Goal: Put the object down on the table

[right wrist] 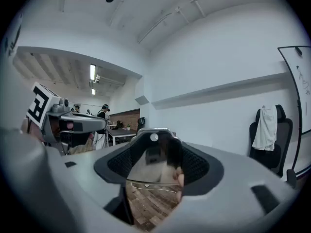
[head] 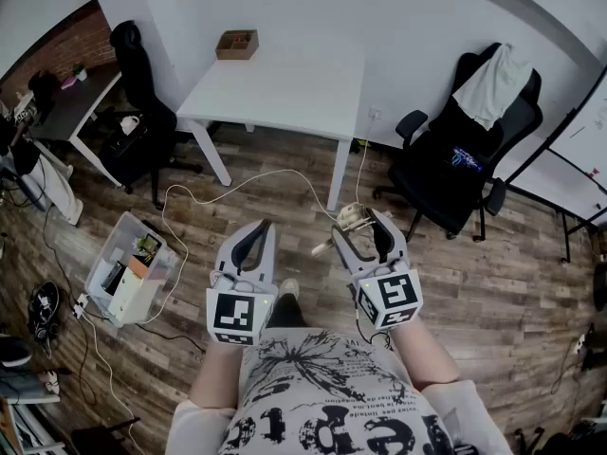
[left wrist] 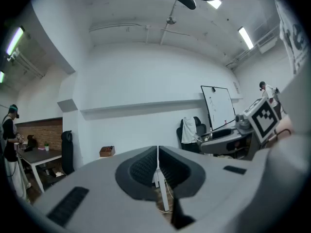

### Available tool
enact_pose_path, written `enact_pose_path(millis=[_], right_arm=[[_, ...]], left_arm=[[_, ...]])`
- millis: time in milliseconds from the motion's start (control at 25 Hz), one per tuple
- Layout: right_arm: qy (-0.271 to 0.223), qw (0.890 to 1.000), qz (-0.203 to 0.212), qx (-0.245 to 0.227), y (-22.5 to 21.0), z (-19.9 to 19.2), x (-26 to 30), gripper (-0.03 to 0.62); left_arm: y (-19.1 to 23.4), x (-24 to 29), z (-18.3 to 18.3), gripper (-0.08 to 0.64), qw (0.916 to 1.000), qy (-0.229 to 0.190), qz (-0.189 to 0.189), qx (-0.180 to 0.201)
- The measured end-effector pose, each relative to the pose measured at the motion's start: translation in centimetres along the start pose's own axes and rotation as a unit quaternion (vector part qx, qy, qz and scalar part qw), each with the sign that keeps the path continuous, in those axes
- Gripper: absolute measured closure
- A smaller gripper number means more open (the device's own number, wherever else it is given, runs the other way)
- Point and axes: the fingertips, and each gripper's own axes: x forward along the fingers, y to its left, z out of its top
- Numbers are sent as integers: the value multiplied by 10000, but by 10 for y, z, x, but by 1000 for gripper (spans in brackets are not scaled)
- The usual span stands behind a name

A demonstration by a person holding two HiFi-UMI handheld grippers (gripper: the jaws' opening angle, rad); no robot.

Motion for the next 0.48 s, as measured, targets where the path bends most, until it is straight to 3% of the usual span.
enact_pose_path(millis=[480], right_arm=[[-30, 9998, -26, 182, 2, -6, 2, 313]], left_arm=[[-1, -2, -11, 548, 9998, 117, -116, -61]])
